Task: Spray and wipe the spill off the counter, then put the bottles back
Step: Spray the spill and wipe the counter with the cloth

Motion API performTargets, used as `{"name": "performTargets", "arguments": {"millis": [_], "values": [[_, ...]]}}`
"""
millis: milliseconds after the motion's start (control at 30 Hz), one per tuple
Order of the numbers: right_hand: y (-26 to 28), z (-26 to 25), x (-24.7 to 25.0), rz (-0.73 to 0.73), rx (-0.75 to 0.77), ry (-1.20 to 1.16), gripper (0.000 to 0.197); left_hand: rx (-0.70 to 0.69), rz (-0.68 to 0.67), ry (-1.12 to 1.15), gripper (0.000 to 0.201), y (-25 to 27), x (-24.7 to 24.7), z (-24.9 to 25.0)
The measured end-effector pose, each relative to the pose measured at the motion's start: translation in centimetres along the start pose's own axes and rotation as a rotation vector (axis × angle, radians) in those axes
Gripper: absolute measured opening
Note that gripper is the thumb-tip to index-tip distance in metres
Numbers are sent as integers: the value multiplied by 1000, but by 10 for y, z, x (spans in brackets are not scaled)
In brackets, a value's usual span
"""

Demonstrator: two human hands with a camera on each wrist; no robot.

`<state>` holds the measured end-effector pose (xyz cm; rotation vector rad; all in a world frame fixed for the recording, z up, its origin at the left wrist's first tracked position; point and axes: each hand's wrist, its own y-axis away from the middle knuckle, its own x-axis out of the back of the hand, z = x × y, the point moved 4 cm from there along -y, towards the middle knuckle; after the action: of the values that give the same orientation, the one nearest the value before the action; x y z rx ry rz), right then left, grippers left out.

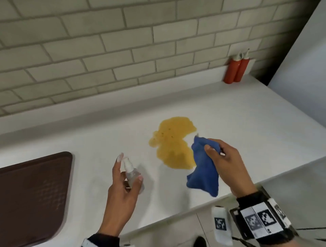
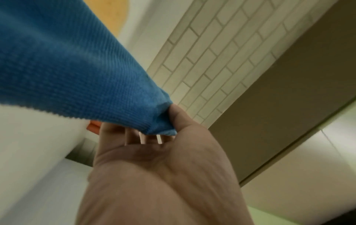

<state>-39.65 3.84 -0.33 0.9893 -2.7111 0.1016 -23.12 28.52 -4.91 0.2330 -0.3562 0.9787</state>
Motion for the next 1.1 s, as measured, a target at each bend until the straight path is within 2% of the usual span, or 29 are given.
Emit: {"name": "performTargets", "arguments": {"millis": [67, 133, 233, 333, 433, 500, 567, 766, 866, 1000, 1100], "values": [[-13, 8, 20, 84, 45, 150, 21, -8, 13, -35, 71, 0, -17, 8], [-24, 21, 23, 98, 55, 265, 18, -13, 36, -71, 66, -1, -30, 11], [-36, 45, -2, -13, 63, 388, 11, 2, 60, -84, 61, -2, -47, 13], [-37, 71, -43, -200, 134, 473, 28, 35, 58, -86, 61, -1, -60, 13], [-22, 94, -80, -344, 168, 631, 6, 65, 70, -94, 61, 0, -66, 10], [-11, 109, -95, -388, 215, 720, 19, 85, 82, -89, 62, 1, -67, 7], [-3, 117, -101, -373, 278, 744, 28, 104, 83, -82, 62, 2, -68, 2], [2, 124, -90, -247, 432, 911, 33, 89, 70, -190, 60, -11, -63, -12], [-2, 129, -90, -277, 435, 958, 37, 54, 68, -261, 58, -24, -59, -10], [-5, 139, -96, -325, 360, 1014, 51, 3, 23, -354, 54, -46, -59, -11], [-7, 142, -100, -318, 335, 1075, 54, -38, -7, -465, 50, -62, -61, -15]]}}
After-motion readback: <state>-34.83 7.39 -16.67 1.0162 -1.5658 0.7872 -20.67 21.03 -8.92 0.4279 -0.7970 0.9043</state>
